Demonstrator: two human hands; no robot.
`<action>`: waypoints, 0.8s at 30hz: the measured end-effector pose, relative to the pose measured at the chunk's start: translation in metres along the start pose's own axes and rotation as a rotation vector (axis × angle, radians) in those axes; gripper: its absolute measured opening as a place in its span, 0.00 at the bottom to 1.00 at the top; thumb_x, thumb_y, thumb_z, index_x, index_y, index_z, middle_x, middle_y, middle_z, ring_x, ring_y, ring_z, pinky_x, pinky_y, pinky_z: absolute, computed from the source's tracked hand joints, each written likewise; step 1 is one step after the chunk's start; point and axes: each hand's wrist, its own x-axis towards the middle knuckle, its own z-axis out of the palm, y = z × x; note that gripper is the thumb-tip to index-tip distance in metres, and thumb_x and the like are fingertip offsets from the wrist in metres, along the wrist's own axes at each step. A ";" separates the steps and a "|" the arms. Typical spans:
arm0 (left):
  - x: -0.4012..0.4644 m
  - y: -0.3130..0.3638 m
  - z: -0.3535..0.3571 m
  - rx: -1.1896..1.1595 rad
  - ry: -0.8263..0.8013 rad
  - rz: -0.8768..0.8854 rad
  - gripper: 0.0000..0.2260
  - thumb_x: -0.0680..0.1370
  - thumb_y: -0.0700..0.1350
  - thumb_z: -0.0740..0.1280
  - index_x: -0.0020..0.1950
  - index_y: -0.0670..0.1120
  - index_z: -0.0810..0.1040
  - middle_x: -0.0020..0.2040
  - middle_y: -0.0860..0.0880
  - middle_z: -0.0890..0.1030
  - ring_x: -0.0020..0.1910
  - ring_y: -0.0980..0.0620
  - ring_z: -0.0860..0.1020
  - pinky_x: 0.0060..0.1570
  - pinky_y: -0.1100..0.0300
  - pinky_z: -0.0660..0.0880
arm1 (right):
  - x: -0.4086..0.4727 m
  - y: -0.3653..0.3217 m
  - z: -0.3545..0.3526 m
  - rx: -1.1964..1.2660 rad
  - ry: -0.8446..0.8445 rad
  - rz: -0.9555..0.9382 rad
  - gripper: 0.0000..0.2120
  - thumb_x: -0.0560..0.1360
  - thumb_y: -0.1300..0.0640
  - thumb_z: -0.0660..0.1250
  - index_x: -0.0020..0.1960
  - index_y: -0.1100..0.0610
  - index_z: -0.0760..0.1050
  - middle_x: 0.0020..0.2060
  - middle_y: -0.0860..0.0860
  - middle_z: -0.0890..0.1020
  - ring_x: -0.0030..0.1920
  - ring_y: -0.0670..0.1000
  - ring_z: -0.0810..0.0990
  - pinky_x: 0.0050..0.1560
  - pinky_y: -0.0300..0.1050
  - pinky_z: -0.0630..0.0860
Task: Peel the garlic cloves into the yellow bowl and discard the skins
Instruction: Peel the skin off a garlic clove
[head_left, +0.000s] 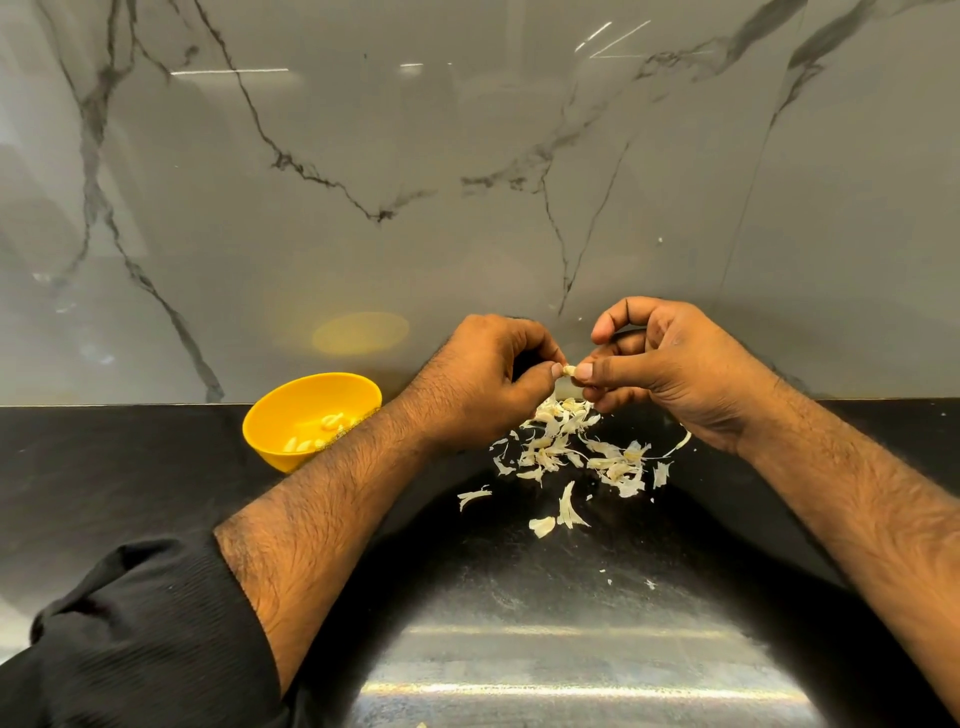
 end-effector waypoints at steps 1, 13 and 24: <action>0.000 0.001 0.001 0.021 0.005 0.004 0.04 0.83 0.43 0.70 0.52 0.46 0.85 0.39 0.55 0.83 0.37 0.56 0.83 0.42 0.55 0.84 | 0.000 0.000 0.000 -0.007 0.001 -0.001 0.18 0.71 0.69 0.76 0.58 0.64 0.75 0.42 0.62 0.86 0.41 0.60 0.87 0.40 0.50 0.86; -0.002 0.002 0.001 -0.159 -0.052 -0.047 0.04 0.84 0.41 0.70 0.52 0.43 0.83 0.36 0.51 0.83 0.33 0.55 0.84 0.35 0.61 0.80 | 0.001 -0.001 -0.005 0.017 -0.045 0.049 0.20 0.71 0.69 0.75 0.61 0.63 0.75 0.43 0.61 0.86 0.42 0.59 0.87 0.42 0.51 0.85; -0.001 0.000 0.003 -0.544 -0.033 -0.181 0.05 0.84 0.38 0.69 0.50 0.40 0.83 0.38 0.46 0.83 0.32 0.51 0.80 0.31 0.59 0.78 | 0.001 0.000 -0.005 0.126 -0.060 0.050 0.21 0.70 0.65 0.75 0.63 0.64 0.78 0.48 0.63 0.86 0.44 0.57 0.86 0.45 0.51 0.85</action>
